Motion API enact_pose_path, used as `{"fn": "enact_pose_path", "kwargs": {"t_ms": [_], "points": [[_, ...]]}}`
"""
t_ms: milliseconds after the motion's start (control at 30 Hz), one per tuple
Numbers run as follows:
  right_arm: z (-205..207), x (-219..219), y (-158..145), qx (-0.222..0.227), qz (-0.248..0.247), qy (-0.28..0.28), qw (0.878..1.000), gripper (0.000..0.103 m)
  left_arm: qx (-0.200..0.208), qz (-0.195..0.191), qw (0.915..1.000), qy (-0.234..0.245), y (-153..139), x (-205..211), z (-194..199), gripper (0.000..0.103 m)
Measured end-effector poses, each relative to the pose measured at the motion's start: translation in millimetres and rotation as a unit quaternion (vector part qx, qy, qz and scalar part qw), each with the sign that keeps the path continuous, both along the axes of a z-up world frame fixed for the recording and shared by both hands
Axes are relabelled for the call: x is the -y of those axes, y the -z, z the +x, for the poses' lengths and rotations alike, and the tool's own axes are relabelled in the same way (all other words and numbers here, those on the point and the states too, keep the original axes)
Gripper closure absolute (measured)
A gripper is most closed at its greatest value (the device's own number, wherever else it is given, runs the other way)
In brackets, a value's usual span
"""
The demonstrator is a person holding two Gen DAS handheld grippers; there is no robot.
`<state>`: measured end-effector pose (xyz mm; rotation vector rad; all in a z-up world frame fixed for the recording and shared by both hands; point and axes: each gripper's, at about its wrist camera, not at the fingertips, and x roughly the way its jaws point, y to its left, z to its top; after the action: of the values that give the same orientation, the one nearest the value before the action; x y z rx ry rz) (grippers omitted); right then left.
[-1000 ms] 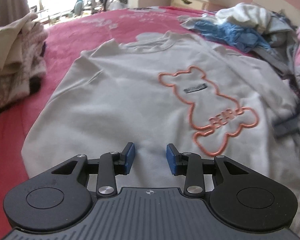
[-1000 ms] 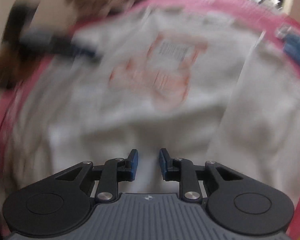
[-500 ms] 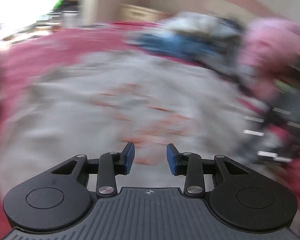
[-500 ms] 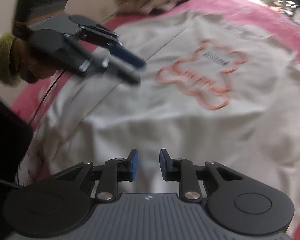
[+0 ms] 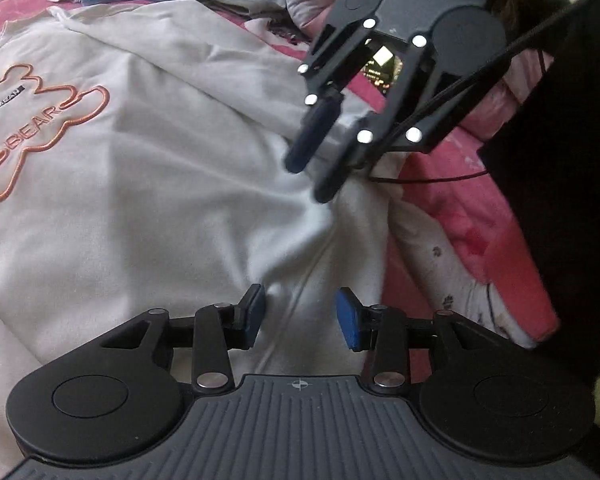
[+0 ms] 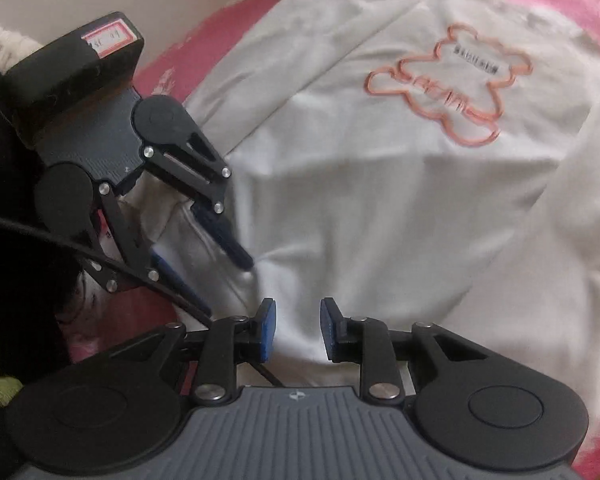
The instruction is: Fold clothes
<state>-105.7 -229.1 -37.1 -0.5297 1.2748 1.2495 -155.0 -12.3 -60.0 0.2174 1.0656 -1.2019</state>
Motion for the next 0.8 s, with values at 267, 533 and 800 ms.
{"fn": "enact_pose_path", "kwargs": {"t_ms": [267,533,800], "points": [[14,4,-19,0.023,0.02,0.013,0.999,0.075,-0.013,-0.011,0.9996,-0.021,-14,-14,5,0.064],[70,-2,-31,0.057,0.071,0.164,0.982,0.074,0.016,-0.023,0.9907,-0.133,-36,-37,63,0.064],[92,-15,-17,0.055,0.076,0.222,0.97,0.07,0.023,-0.009,0.9741,-0.225,-30,-51,104,0.064]]}}
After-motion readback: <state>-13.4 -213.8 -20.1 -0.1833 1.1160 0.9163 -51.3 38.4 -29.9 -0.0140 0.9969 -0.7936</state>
